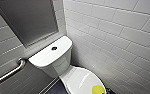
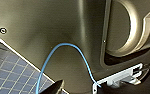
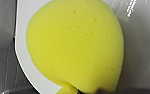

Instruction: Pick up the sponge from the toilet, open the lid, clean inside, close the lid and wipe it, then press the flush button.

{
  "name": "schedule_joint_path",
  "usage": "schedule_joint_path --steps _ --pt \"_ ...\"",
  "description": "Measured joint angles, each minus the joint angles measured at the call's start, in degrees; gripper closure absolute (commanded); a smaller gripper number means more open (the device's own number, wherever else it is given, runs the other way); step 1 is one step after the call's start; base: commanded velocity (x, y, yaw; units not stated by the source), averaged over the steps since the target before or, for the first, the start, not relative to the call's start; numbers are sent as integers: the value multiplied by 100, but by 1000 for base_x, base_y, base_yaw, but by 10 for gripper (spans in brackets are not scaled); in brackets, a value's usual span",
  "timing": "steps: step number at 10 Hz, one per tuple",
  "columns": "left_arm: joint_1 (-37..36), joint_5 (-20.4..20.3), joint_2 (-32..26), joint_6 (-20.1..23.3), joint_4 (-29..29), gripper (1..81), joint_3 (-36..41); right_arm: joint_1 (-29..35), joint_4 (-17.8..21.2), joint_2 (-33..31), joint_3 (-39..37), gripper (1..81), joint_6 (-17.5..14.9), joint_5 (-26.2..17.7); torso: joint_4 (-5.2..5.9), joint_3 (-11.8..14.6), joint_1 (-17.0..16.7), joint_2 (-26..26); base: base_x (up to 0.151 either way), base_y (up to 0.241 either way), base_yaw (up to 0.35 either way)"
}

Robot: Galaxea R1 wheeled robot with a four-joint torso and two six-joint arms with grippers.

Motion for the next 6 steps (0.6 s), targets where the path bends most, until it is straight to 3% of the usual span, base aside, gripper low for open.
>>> schedule_joint_path --steps 3,6 --pt "-2 -24 -44 0 0 10 0 -513 0 -633 221 811 61 278 0 0 0 0 0 0 0" --pt "-18 -49 -185 0 0 10 182 -1558 -65 -1295 79 811 98 -157 0 0 0 0 0 0 0"
